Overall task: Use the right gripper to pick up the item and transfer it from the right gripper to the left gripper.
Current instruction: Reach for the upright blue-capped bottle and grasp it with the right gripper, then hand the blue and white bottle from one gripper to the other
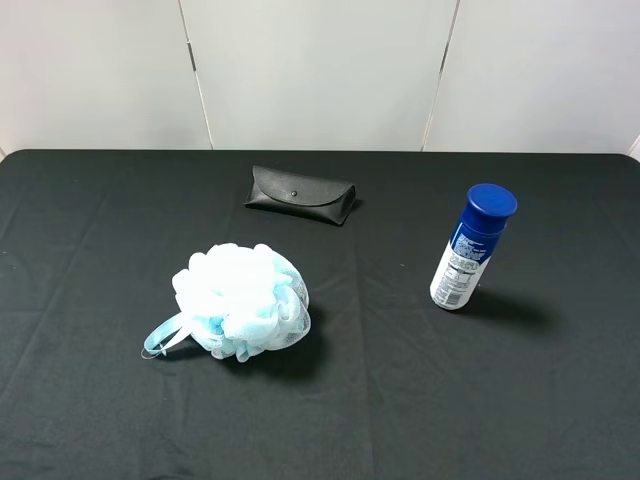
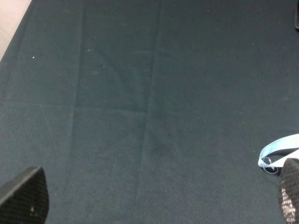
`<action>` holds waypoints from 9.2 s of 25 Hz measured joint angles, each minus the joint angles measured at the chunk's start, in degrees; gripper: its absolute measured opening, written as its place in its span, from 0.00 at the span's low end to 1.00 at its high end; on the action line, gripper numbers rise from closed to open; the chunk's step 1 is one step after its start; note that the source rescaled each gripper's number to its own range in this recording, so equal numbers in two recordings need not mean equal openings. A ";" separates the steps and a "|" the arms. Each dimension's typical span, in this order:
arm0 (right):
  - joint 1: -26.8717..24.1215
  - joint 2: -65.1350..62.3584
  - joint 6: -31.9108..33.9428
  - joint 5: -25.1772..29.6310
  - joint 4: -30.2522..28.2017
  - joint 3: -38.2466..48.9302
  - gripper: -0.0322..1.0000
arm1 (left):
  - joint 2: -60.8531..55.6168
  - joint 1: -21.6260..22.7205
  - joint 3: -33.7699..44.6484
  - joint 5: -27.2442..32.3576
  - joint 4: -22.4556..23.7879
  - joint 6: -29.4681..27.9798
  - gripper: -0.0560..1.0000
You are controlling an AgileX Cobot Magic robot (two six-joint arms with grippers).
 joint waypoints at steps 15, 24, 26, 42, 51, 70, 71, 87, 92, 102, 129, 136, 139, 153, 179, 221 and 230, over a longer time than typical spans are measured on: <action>0.00 0.00 0.00 0.00 0.02 0.00 1.00 | 0.00 0.00 0.00 0.00 0.00 0.00 0.97; 0.00 0.00 0.00 0.00 0.02 0.00 1.00 | 0.00 0.00 0.00 0.00 0.00 0.00 0.97; 0.00 0.00 0.00 0.00 0.02 -0.74 1.00 | 0.00 0.00 0.00 0.00 0.00 0.00 0.97; 0.00 26.26 -3.30 -0.02 1.66 -18.28 1.00 | 0.00 0.00 0.00 0.00 0.00 0.00 0.97; 0.00 41.91 -7.48 0.47 8.17 -27.38 1.00 | 0.00 0.00 0.00 0.00 0.00 0.00 0.97; 15.36 68.34 -6.82 8.70 3.18 -40.79 1.00 | 0.00 0.00 0.00 0.00 0.00 0.00 0.97; 16.63 69.60 -6.01 9.26 1.99 -41.52 1.00 | 0.00 0.00 0.00 0.00 0.00 0.00 0.97; 20.48 81.83 -1.70 10.53 3.06 -45.56 1.00 | 0.00 0.00 0.00 0.00 0.00 0.00 0.97; 20.48 84.93 -1.70 10.48 3.53 -45.63 1.00 | 0.00 0.00 0.00 0.00 0.00 0.00 0.97; 20.48 89.41 -1.70 8.27 3.76 -45.63 1.00 | 0.00 0.00 0.00 0.00 0.00 0.00 0.97; 20.48 96.55 -2.98 -1.08 4.31 -38.88 1.00 | 0.00 0.00 0.00 0.00 0.00 0.00 0.97; 20.48 96.84 -2.98 -2.07 4.13 -38.45 1.00 | 0.00 0.00 0.00 0.00 0.00 0.00 0.97; 20.48 96.91 -2.98 -2.07 3.99 -38.45 1.00 | 0.00 0.00 0.00 0.00 0.00 0.00 0.97; 20.48 96.91 -3.01 -1.83 3.27 -38.45 0.03 | 0.00 0.00 0.00 0.00 0.00 0.00 0.97; 20.48 95.10 -2.73 10.56 7.11 -53.36 0.03 | 0.00 0.00 0.00 0.00 0.00 0.00 0.97; 20.48 95.10 -21.35 9.05 41.18 -53.36 0.03 | 0.00 0.00 0.00 0.00 0.66 0.00 0.97; 20.48 95.10 -31.87 9.07 42.44 -53.36 0.03 | 0.28 0.00 -1.25 -1.16 0.33 2.97 0.97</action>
